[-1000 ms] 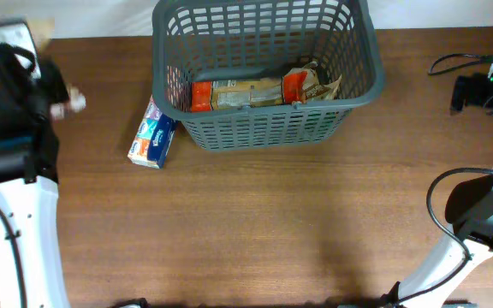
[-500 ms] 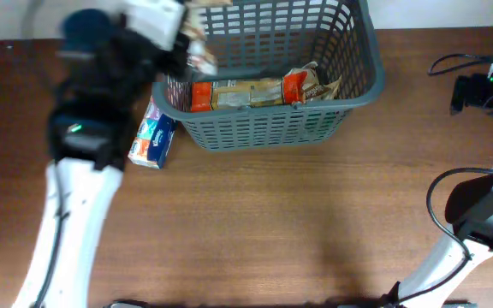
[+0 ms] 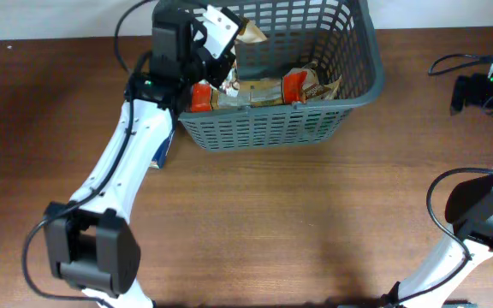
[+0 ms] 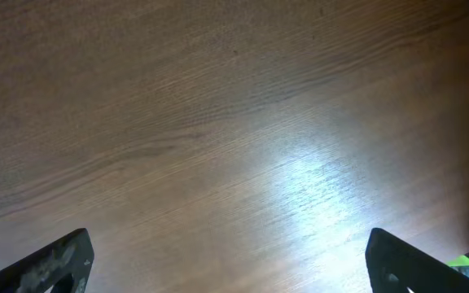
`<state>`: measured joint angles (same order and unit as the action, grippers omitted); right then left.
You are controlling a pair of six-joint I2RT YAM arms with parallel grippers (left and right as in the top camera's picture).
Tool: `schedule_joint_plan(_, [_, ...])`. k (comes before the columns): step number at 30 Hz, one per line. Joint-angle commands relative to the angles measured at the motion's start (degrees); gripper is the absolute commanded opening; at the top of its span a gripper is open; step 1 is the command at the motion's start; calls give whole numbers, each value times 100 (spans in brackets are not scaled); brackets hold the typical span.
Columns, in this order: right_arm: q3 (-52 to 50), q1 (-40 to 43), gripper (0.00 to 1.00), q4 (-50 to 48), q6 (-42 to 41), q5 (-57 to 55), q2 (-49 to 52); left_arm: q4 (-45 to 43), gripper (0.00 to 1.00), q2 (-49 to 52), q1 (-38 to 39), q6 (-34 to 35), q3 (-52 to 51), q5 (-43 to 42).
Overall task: Pack container
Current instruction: 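Release the paper bag into the basket and withdraw the left gripper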
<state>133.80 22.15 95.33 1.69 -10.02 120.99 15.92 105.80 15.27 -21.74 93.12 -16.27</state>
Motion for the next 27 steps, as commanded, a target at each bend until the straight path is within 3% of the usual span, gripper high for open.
schedule_joint_plan(1, [-26, 4, 99, -17, -52, -74, -35, 24, 14, 192, 13, -105, 46, -68])
schedule_joint_plan(2, [-26, 4, 99, -17, -52, -74, -35, 57, 28, 210, 13, -105, 46, -70])
schedule_joint_plan(7, [-26, 4, 99, -17, -52, -74, -35, 317, 45, 232, 13, -105, 46, -68])
schedule_joint_plan(16, [-26, 4, 99, -17, -52, -74, -35, 374, 58, -402, -61, -107, 245, 87])
schedule_joint_plan(22, [-26, 4, 99, -17, -52, -74, -35, 1377, 94, -1873, -420, -105, 275, 1773])
schedule_joint_plan(27, [-24, 4, 99, -17, -52, -74, -35, 1906, 99, -2734, -920, -101, 275, 2321])
